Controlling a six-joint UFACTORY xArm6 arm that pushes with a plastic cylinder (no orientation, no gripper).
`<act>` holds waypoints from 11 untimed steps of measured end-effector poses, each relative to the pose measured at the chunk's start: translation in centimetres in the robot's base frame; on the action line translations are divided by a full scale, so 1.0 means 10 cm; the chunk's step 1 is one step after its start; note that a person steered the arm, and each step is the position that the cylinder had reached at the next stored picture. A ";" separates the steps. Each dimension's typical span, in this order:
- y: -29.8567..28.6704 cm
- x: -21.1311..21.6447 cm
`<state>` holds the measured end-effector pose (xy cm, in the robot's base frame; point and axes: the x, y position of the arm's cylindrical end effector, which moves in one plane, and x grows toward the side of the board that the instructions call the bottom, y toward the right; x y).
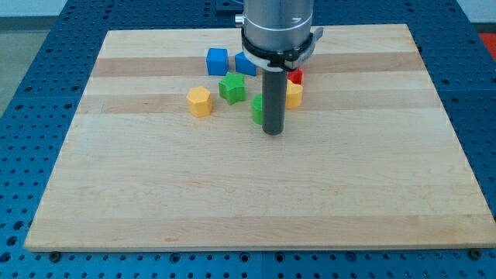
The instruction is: Place the green star to the bottom right of blue cube
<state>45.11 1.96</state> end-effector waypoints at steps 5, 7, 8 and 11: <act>-0.57 -0.48; -0.57 -0.83; -0.57 -0.96; -0.33 -0.97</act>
